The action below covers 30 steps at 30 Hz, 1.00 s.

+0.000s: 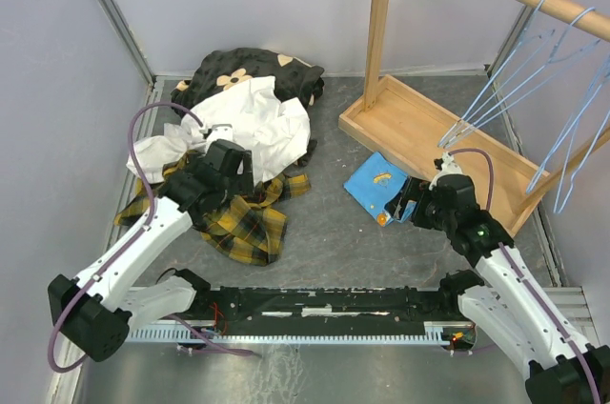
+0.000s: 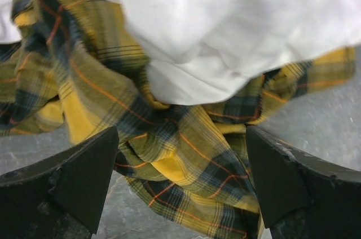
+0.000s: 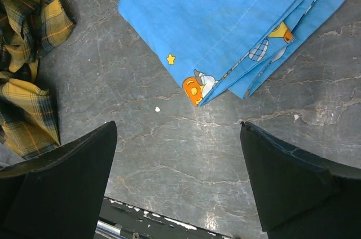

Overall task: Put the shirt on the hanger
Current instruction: Pick up the shirt from the center of the board.

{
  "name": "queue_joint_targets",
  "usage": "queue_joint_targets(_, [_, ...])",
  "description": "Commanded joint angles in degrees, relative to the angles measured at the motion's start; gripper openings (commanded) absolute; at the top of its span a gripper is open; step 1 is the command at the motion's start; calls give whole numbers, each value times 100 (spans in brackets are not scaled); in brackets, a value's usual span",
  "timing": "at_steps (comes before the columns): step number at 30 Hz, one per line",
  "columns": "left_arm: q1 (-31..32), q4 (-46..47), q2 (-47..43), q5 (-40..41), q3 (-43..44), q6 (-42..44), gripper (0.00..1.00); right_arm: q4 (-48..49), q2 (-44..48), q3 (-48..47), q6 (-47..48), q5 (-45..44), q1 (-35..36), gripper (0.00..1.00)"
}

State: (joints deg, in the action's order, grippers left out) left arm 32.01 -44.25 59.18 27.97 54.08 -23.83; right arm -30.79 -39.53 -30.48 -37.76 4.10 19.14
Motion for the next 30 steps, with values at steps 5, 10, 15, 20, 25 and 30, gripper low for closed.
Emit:
queue_joint_targets(5, [-1397, 102, -516, 236, -380, -1227, 100, 205, -42, -10, 173, 65, 28, 98])
queue_joint_targets(10, [-2131, 631, -434, -405, -849, -1221, 100, 268, -165, -18, 196, 255, 31, 98])
queue_joint_targets(15, [-2271, 1304, -206, -1226, -1082, -1221, 99, 271, -223, 3, 275, 332, 23, 98])
queue_joint_targets(20, [-2313, 1547, -413, -1461, -1249, -1255, 99, 281, -178, 106, 276, 347, 29, 98])
queue_joint_targets(25, [-2331, 1869, -654, -1564, -1534, -1212, 98, 301, -206, 194, 254, 364, 29, 98])
queue_joint_targets(30, [-2406, 1426, -268, -1089, -1496, -1317, 81, 304, -222, 213, 224, 367, 29, 98])
